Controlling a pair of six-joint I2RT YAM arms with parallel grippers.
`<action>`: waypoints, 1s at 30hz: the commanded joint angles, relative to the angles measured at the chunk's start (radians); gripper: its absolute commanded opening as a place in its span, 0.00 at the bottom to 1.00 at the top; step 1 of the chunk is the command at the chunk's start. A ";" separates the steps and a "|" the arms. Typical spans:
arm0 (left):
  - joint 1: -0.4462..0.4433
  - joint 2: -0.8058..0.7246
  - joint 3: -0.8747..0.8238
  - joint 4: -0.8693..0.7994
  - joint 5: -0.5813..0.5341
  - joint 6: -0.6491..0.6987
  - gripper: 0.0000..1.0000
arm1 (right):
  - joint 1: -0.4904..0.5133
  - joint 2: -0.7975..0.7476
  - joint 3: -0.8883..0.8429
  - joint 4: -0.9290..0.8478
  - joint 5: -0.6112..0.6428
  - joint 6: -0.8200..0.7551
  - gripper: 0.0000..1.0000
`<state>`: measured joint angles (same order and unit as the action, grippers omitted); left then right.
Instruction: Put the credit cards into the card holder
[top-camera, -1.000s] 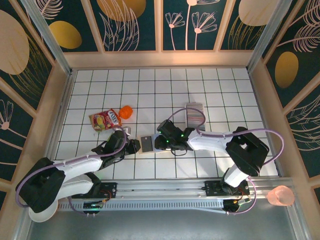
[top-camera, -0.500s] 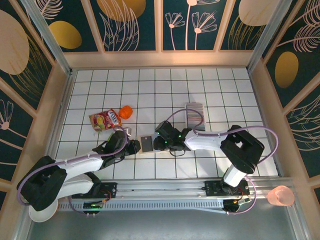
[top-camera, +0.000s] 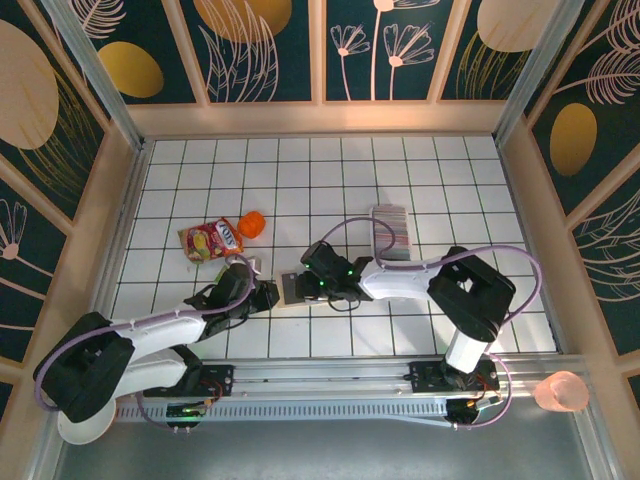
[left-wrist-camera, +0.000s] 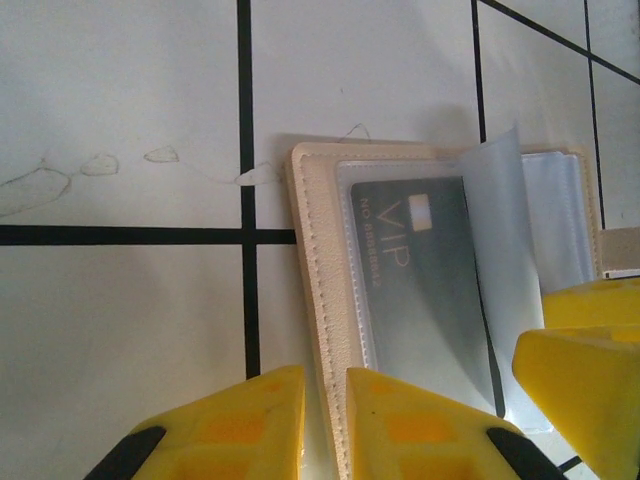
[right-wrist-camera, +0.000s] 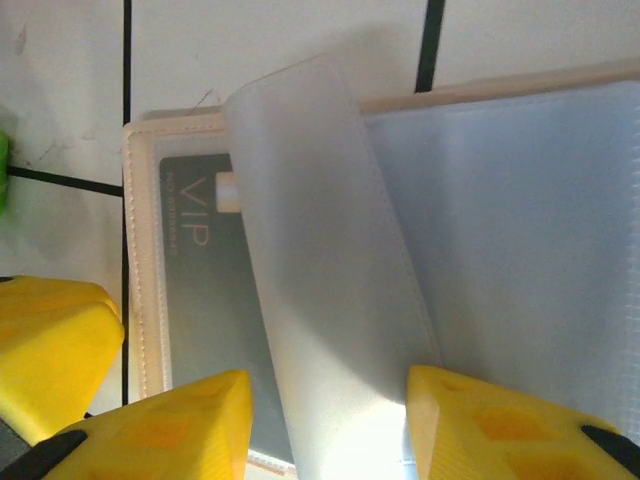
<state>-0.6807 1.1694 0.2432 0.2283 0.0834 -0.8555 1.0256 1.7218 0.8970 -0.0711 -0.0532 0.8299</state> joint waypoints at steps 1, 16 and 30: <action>-0.002 -0.009 -0.018 0.011 -0.018 -0.018 0.17 | 0.017 0.032 0.015 0.023 -0.023 0.035 0.45; -0.003 0.037 -0.053 0.076 0.000 -0.041 0.05 | 0.036 0.032 0.037 0.077 -0.033 0.060 0.44; -0.003 0.035 -0.070 0.112 0.026 -0.057 0.01 | 0.039 0.042 0.021 0.211 -0.077 0.105 0.42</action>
<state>-0.6807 1.2060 0.1944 0.3309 0.0872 -0.8959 1.0557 1.7508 0.9096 0.0731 -0.1123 0.9073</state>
